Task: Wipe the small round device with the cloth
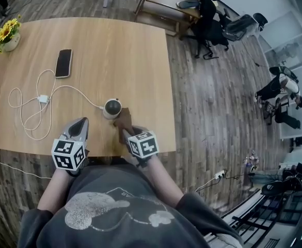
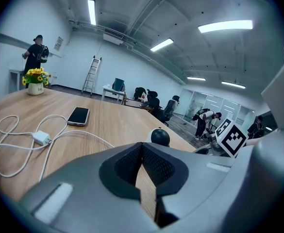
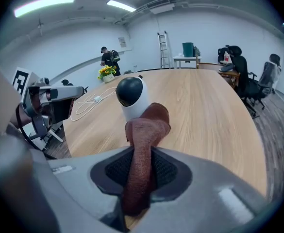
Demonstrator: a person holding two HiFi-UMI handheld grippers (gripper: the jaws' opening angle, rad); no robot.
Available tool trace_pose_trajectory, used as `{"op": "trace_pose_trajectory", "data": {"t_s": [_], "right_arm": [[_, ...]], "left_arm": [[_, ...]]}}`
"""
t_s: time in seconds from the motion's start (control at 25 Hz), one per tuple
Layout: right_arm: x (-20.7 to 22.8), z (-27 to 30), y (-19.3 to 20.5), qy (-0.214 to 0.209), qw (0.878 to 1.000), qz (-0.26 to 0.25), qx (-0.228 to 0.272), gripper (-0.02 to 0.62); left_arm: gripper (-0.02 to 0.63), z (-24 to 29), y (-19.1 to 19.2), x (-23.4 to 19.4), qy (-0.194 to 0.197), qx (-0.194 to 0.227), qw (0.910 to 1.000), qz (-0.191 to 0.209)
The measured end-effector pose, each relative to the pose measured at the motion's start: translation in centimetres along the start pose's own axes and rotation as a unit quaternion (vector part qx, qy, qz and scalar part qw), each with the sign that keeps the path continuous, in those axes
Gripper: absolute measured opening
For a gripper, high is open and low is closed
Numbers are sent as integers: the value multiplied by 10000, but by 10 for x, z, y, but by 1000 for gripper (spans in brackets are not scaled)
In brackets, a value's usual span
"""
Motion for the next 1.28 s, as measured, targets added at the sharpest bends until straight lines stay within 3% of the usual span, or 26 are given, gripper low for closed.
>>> {"op": "trace_pose_trajectory", "data": {"t_s": [0.08,0.24,0.32,0.48,0.76,1.08,1.28], "right_arm": [[0,-6,1,113,9998,146,90,75],[-1,-20,0,363,9979,365,389,75],[-3,-29,-3,454,9960,458,618,75],[-8,-45,-12,520,9928,484,961,75],[-12,-72,-9,302,9887,495,1380,75],[-27,-126,65,-52,9876,450,1506,75],[-39,-145,120,-247,9870,426,1530,75]], "left_arm": [[20,-4,3,-3,27,-3,10000,66],[19,-9,14,-4,129,-124,9973,715],[18,-9,22,-2,290,-169,9958,853],[19,-9,24,1,430,-169,9954,844],[19,-24,29,19,293,4,9972,690],[20,-64,59,96,206,131,9971,724],[18,-93,104,136,83,126,9979,626]]}}
Point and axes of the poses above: the fingertips, and each gripper's own axes: z forward along the fingers, x to its right, y out of its underside, the point moved 1 cm from there along -z, backward along the fingers, and after that the axes turned 5 degrees about -x, right-handed, at the moved point
